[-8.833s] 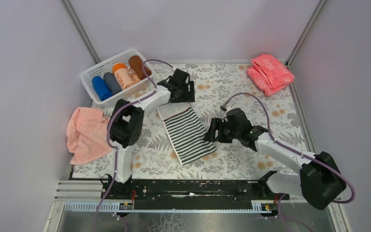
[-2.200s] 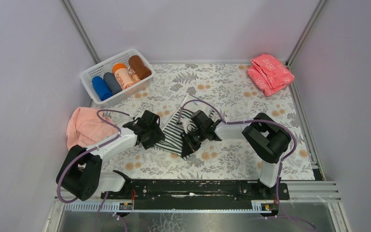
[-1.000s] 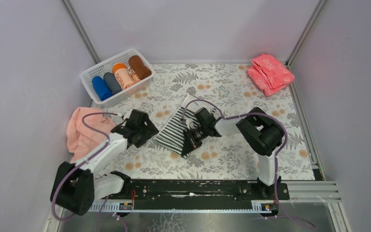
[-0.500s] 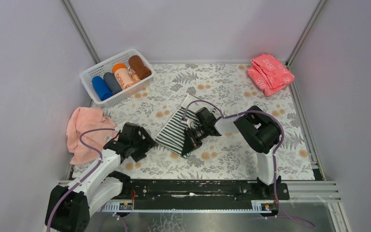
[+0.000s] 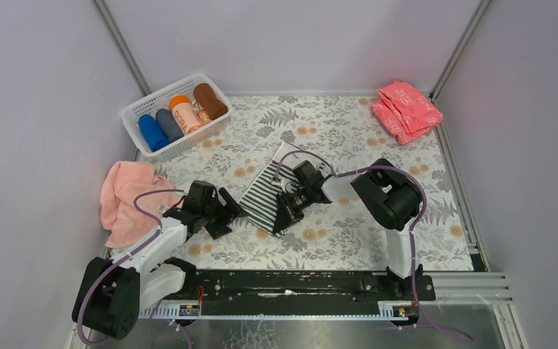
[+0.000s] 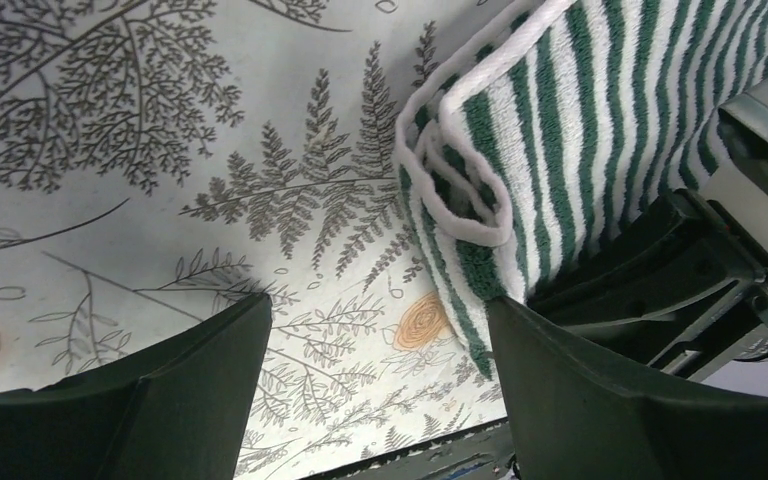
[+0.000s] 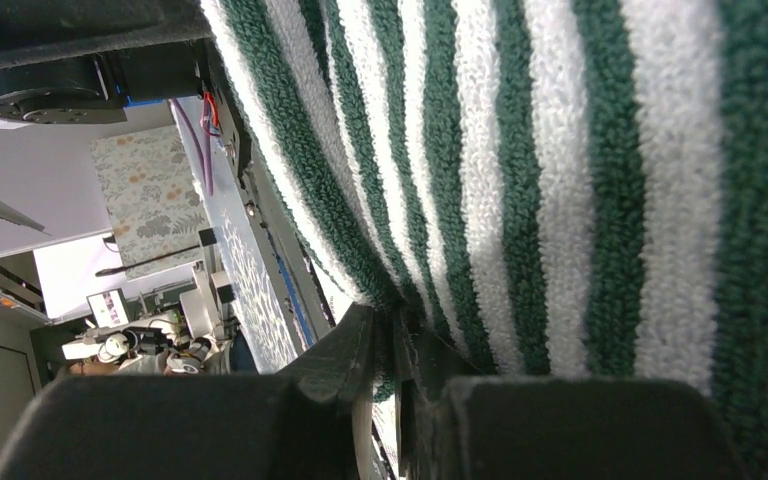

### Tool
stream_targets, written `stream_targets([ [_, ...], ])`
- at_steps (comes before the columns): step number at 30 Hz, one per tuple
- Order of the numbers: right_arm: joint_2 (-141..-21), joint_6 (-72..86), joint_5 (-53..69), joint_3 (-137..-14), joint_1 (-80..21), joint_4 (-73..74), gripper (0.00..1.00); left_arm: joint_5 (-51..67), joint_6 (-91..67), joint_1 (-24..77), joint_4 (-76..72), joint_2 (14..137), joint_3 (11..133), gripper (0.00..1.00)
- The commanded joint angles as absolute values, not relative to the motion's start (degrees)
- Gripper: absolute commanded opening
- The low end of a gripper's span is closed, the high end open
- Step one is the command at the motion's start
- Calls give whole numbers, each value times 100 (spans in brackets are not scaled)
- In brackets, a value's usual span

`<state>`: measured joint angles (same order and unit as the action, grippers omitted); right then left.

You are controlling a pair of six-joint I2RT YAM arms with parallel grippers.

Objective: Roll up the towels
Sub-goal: Roll the towel at the center of the board.

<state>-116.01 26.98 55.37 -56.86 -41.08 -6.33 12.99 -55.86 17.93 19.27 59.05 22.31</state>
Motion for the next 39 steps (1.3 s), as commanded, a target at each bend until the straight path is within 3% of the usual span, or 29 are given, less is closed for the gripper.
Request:
stream_targets([
  [1,-11688,2498,5172,-5840,-4095,-344,3,1282,-5623,1767,1397,6129,2265,79],
  [6,-11543,2376,4982,-5960,-4095,-2,8,1073,-5691,1767,1216,6487,2234,73],
  [10,-11130,2253,4650,-6030,-4104,365,15,1056,-5721,1769,1025,6821,2132,61],
  [14,-10743,2117,4234,-6173,-4132,762,20,995,-5714,1768,854,7086,2029,55],
  [25,-9631,1247,1758,-6784,-5046,1902,40,919,-5687,1767,685,7620,1972,53],
  [30,-9668,1012,1498,-6954,-5614,1798,42,931,-5669,1766,652,7706,1985,53],
  [39,-10116,833,1332,-7029,-5774,1750,44,937,-5651,1767,659,7718,1984,53],
])
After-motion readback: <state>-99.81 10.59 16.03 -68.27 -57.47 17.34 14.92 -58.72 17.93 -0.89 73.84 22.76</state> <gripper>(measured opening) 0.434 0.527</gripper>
